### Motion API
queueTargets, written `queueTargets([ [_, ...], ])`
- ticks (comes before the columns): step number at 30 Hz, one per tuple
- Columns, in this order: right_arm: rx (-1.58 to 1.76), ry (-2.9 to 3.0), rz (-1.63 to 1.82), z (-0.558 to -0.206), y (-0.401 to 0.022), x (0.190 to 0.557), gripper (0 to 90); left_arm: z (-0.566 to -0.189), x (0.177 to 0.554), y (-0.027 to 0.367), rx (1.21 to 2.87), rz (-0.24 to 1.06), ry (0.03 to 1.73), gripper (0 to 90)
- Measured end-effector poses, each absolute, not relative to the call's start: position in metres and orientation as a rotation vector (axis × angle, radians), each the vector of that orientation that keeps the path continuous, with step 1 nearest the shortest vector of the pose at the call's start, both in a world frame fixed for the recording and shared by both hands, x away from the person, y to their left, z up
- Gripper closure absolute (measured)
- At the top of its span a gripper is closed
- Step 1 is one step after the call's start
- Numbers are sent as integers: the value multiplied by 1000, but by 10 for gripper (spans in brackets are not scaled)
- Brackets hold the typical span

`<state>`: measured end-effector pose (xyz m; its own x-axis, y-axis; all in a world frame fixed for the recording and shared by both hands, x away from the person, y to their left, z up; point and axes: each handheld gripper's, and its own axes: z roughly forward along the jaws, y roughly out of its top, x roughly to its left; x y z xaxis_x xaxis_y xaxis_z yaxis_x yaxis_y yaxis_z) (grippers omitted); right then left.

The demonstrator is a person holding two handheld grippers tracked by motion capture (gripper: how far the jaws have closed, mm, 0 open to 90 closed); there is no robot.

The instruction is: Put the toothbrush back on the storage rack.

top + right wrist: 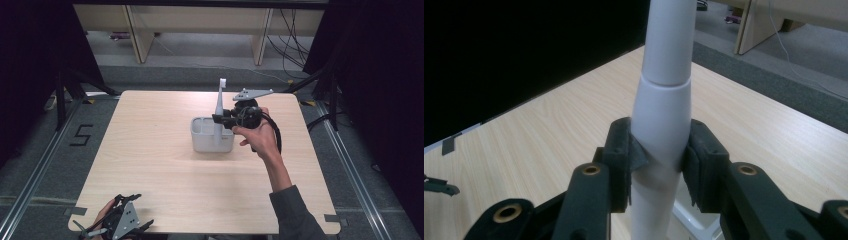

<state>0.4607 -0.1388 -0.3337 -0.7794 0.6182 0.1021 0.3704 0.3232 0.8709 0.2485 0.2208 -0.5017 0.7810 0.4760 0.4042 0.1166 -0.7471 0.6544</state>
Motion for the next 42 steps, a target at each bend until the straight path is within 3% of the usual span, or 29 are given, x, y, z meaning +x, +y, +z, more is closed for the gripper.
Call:
queueTargets([
  [17,968,2336,1461,-322,-127,489,672,-503,249,220,2323,755,453,154],
  [42,1000,2347,1216,-361,-115,526,671,-502,249,221,2345,749,437,154],
])
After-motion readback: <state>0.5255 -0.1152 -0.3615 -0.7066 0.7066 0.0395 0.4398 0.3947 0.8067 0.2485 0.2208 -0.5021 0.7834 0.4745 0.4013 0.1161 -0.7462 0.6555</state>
